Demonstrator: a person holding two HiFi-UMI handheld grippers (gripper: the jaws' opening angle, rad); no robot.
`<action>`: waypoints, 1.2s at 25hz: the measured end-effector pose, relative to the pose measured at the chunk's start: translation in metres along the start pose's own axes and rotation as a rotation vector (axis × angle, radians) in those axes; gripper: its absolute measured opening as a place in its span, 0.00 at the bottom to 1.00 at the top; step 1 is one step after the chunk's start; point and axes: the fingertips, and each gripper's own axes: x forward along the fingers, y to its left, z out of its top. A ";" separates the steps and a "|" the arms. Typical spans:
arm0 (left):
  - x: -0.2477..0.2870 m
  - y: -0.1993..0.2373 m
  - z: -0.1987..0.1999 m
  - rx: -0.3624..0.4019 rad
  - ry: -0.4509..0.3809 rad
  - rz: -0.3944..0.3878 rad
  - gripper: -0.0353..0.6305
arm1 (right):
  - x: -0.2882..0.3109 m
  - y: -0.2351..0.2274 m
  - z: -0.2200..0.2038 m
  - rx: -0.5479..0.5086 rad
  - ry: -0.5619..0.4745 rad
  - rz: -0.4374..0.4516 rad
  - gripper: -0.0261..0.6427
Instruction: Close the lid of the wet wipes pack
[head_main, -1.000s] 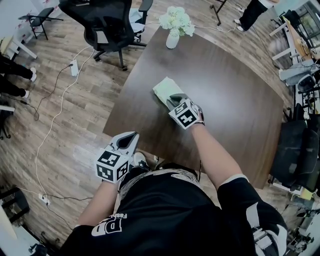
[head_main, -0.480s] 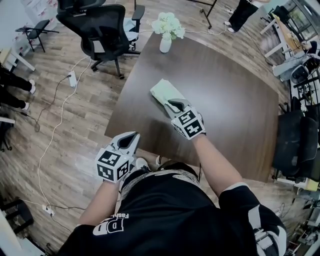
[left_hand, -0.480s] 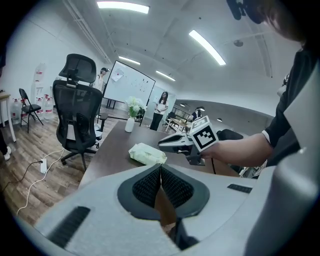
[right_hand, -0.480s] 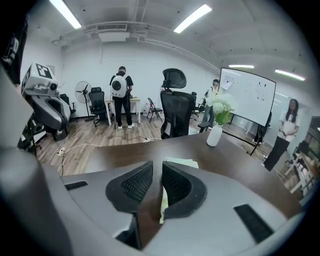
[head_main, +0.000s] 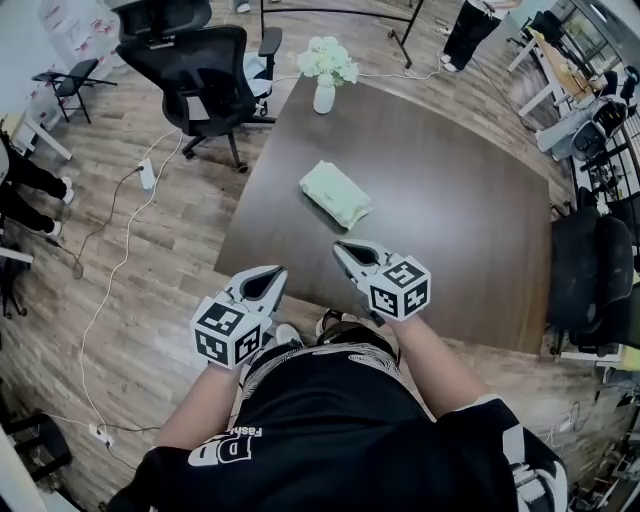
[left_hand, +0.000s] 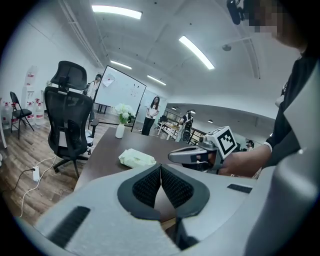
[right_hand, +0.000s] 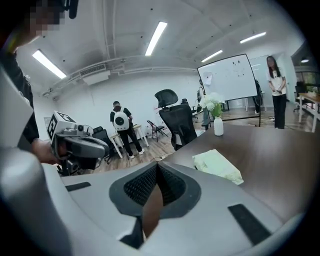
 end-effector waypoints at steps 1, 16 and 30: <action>-0.001 -0.003 0.000 0.008 0.000 -0.006 0.08 | -0.007 0.006 0.000 0.002 -0.014 0.004 0.05; -0.011 -0.064 -0.002 0.012 -0.083 0.068 0.08 | -0.081 0.036 -0.019 -0.053 -0.045 0.101 0.05; 0.062 -0.200 -0.019 -0.035 -0.144 0.216 0.08 | -0.206 -0.015 -0.044 -0.160 -0.039 0.253 0.05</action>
